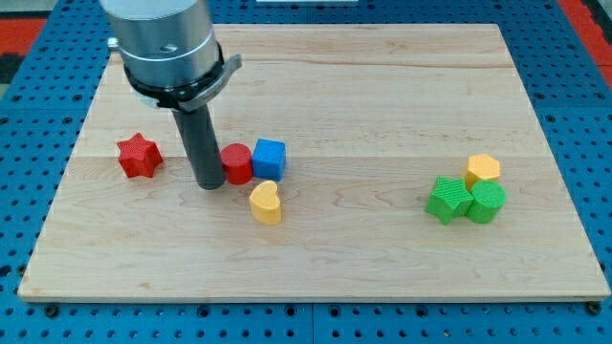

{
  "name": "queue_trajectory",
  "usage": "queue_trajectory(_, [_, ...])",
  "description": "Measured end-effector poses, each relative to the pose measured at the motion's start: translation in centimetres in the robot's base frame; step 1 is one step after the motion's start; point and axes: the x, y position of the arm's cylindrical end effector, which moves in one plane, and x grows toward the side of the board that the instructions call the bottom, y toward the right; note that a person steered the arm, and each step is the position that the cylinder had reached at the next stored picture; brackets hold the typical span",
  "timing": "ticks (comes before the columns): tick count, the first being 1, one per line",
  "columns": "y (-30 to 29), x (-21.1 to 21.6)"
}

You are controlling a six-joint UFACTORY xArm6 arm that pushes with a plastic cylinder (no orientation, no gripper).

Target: Place the yellow heart below the blue cube

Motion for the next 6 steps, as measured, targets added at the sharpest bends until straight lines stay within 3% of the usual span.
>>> queue_trajectory(1, [-2.6, 1.5])
queue_trajectory(2, [-1.9, 5.6])
queue_trajectory(3, [3.8, 8.4])
queue_trajectory(4, [4.6, 5.4])
queue_trajectory(5, [6.9, 5.3])
queue_trajectory(6, [5.1, 2.6])
